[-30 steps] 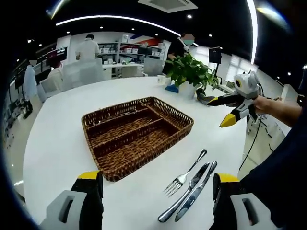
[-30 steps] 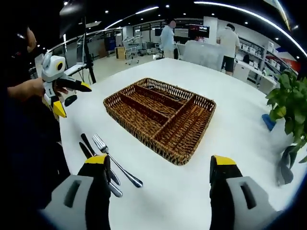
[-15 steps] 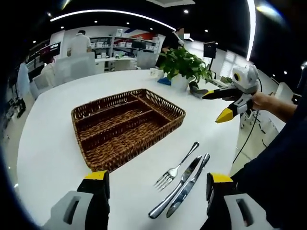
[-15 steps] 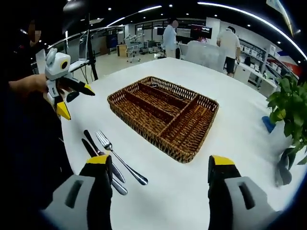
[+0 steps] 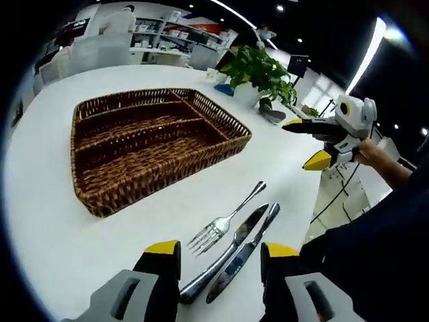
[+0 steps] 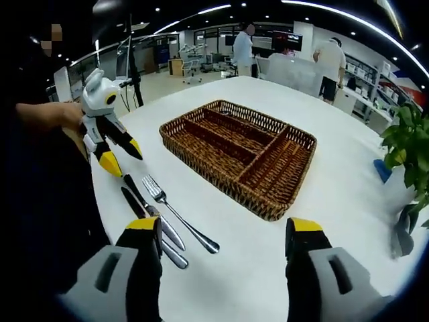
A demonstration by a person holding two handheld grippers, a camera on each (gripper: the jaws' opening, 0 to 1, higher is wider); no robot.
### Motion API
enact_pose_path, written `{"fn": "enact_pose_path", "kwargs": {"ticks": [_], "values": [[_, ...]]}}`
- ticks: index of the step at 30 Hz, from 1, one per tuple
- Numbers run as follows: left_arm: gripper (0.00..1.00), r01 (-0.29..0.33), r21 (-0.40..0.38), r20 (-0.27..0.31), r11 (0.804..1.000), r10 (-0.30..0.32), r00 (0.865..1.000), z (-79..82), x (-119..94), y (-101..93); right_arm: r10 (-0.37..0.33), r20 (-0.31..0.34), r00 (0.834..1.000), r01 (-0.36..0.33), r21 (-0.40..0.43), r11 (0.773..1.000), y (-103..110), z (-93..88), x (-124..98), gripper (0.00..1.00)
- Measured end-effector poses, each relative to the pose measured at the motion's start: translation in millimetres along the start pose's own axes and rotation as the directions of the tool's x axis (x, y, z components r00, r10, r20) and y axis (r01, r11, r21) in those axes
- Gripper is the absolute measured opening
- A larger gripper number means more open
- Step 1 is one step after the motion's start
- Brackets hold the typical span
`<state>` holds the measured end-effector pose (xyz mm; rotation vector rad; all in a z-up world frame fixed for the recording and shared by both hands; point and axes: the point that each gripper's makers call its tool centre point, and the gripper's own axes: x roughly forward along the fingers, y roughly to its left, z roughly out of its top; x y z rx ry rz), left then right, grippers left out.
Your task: Arrange the knives, forks, and spoons in their matching storage slots by inserting each utensil handle-first until every utensil is classified and aligned in the correct compartment
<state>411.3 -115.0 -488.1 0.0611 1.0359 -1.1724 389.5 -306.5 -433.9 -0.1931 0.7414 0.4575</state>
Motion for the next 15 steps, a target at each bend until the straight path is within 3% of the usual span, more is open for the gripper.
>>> {"fn": "enact_pose_path", "kwargs": {"ticks": [5,8,11,15], "values": [[0.33,0.063,-0.076,-0.053,0.995,-0.067,0.996,-7.1,11,0.3,0.005,-0.011,1.000,-0.005,-0.009,1.000,4,-4.7,-1,0.73],[0.33,0.048,-0.067,-0.082,0.997,-0.053,0.995,-9.1,16,6.9,0.005,-0.011,1.000,-0.005,-0.005,1.000,4,-6.0,-1,0.73],[0.33,0.055,-0.110,-0.100,0.992,-0.066,0.993,-11.0,20,9.8,0.003,-0.010,1.000,-0.003,-0.002,1.000,5,-6.9,-2,0.72],[0.27,0.058,-0.128,-0.122,0.990,-0.074,0.990,-13.3,26,12.0,0.001,-0.013,1.000,-0.001,0.003,1.000,5,-9.8,-2,0.72]]}}
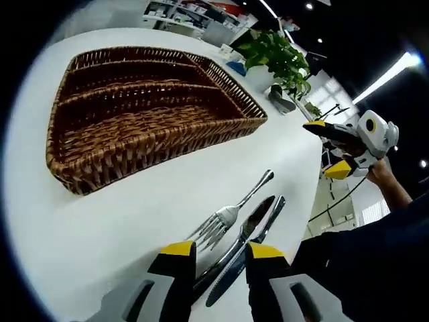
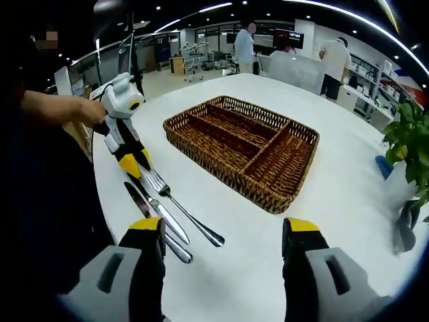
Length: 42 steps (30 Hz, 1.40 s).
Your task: Arrange the knives, forks, and spoons in their matching storage slots by inserting each utensil handle-first until every utensil is classified and aligned in the correct compartment
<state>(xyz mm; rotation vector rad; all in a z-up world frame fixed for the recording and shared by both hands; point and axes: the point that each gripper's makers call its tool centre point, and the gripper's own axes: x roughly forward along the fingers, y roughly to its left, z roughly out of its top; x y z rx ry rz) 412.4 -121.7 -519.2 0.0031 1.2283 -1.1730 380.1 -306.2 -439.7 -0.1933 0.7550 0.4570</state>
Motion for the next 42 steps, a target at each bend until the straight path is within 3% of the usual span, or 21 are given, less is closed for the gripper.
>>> {"fn": "enact_pose_path", "kwargs": {"ticks": [8,12,20,25,26,33,38,42], "values": [[0.19,0.009,-0.051,-0.008,0.999,-0.010,1.000,1.9,14,5.3,0.003,0.004,1.000,-0.003,0.012,1.000,5,-3.3,1,0.70],[0.10,0.028,-0.147,0.036,0.989,-0.022,0.999,8.4,19,7.6,0.005,0.016,1.000,-0.005,0.023,1.000,8,-3.2,4,0.69],[0.06,0.027,-0.113,0.058,0.993,-0.021,0.998,8.3,19,7.1,0.051,0.018,0.999,-0.051,0.019,0.999,19,-4.0,12,0.63],[0.01,0.056,-0.055,0.116,0.997,-0.049,0.992,15.6,13,-0.3,0.135,0.001,0.991,-0.135,-0.048,0.990,34,-3.6,20,0.45],[0.01,0.033,-0.016,0.119,0.999,-0.031,0.992,15.8,13,1.2,0.152,-0.004,0.988,-0.152,-0.065,0.986,37,-3.2,22,0.42],[0.00,0.040,0.033,0.123,0.999,-0.044,0.991,8.3,11,-7.4,0.249,-0.065,0.966,-0.257,-0.188,0.948,51,-0.2,39,0.25],[0.00,0.032,0.056,0.121,0.998,-0.038,0.992,6.2,9,-12.5,0.313,-0.167,0.935,-0.352,-0.325,0.878,65,-7.4,54,0.18],[0.00,0.027,0.045,0.112,0.999,-0.032,0.993,2.7,10,-12.4,0.332,-0.207,0.920,-0.387,-0.369,0.845,70,-10.2,65,0.15]]}}
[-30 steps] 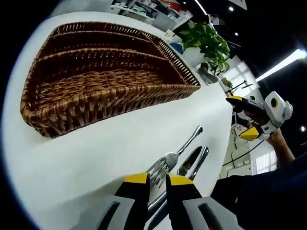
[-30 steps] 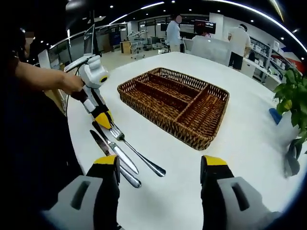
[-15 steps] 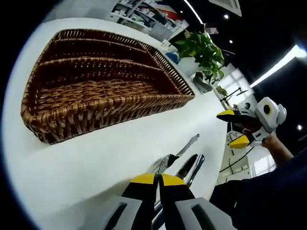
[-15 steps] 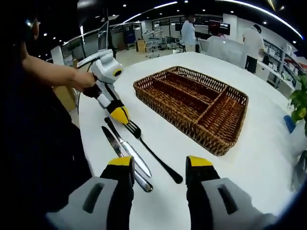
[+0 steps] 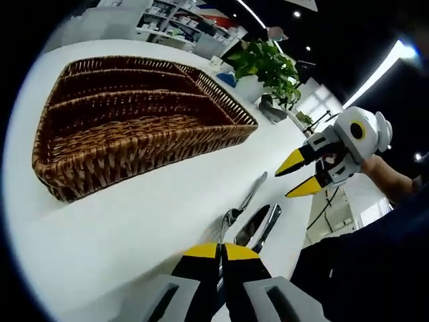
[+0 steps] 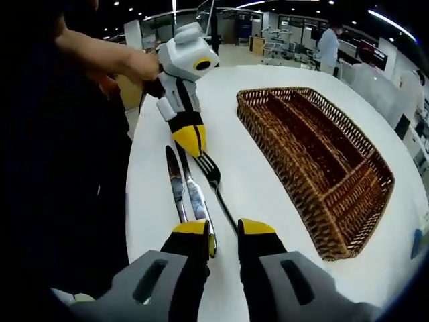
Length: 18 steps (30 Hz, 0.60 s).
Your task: Arrange the knives, forks, and spoons in their matching storage slots by inserting each utensil handle-first until every utensil is classified and aligned in the correct compartment
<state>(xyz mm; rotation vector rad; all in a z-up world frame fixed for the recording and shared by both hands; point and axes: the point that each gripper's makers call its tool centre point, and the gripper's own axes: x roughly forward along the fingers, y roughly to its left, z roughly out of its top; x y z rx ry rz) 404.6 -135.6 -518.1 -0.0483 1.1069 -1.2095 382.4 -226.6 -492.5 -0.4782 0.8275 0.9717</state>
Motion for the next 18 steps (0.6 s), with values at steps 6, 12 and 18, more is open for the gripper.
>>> {"fn": "enact_pose_path", "kwargs": {"ticks": [6,12,18], "values": [[0.00,-0.008,0.034,0.020,0.999,0.007,1.000,3.6,-6,-5.5,0.048,-0.052,0.998,-0.052,-0.094,0.994,0,-1.8,16,0.08],[0.00,-0.021,0.066,0.015,0.998,0.020,1.000,4.4,-9,-8.6,0.058,-0.051,0.997,-0.065,-0.151,0.986,-2,7.2,23,0.04],[0.00,-0.041,0.112,0.043,0.993,0.036,0.998,12.5,-10,-10.8,0.097,-0.086,0.992,-0.113,-0.212,0.971,1,5.1,29,0.04]]}}
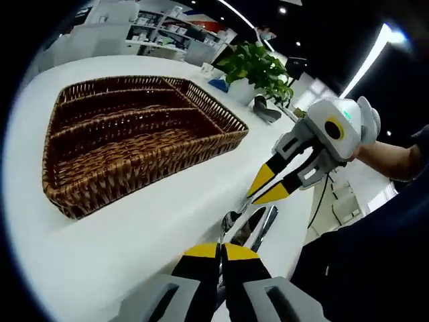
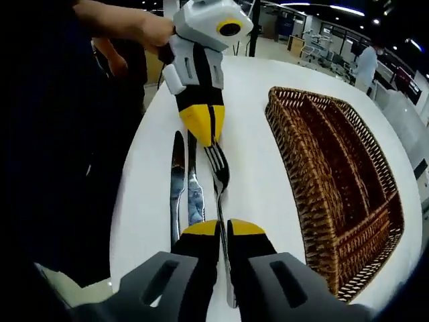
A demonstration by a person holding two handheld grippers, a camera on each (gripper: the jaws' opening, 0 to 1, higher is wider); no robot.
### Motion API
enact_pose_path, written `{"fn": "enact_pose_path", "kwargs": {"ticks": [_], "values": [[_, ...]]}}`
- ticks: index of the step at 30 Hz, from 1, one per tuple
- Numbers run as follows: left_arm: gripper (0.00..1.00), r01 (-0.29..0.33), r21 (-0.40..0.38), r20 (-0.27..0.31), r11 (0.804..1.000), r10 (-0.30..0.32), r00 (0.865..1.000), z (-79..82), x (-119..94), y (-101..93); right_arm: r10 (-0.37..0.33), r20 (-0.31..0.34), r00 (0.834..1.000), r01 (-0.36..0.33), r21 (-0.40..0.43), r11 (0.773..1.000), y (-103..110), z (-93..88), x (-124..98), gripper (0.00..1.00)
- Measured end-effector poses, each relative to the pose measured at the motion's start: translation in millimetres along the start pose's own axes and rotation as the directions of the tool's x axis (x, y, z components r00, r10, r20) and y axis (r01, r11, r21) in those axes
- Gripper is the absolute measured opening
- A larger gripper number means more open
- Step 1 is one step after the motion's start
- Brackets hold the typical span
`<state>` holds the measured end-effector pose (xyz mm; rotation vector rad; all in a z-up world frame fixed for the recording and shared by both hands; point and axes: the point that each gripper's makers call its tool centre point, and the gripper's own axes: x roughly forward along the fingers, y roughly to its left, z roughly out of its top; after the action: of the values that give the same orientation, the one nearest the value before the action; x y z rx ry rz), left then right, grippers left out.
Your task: Arrange the knives, forks, and spoons in their matching storage slots by inserting each utensil handle-first until every utensil is classified and aligned in the correct compartment
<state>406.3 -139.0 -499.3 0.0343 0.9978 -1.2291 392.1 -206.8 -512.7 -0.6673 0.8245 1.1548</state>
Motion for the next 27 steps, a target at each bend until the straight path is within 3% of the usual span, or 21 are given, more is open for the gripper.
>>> {"fn": "enact_pose_path", "kwargs": {"ticks": [8,13,19,24,27], "values": [[0.00,0.002,0.124,0.085,0.992,-0.012,0.996,17.8,-6,-10.8,0.046,-0.038,0.998,-0.048,-0.066,0.997,0,-4.0,4,0.02],[0.00,-0.019,0.291,0.105,0.957,-0.012,0.994,23.4,-9,-15.2,0.045,-0.038,0.998,-0.049,-0.101,0.994,0,-2.0,3,0.02],[0.01,0.003,0.293,0.099,0.956,-0.033,0.994,24.3,-8,-18.3,0.032,-0.049,0.998,-0.038,-0.120,0.992,0,-2.4,0,0.01],[0.16,0.035,0.266,0.098,0.963,-0.063,0.993,25.7,-7,-24.7,0.030,-0.042,0.999,-0.034,-0.112,0.993,-1,1.7,-4,0.00],[0.18,0.036,0.300,0.091,0.953,-0.067,0.994,26.8,-9,-25.7,0.038,-0.051,0.998,-0.043,-0.103,0.994,0,3.7,-5,0.00]]}}
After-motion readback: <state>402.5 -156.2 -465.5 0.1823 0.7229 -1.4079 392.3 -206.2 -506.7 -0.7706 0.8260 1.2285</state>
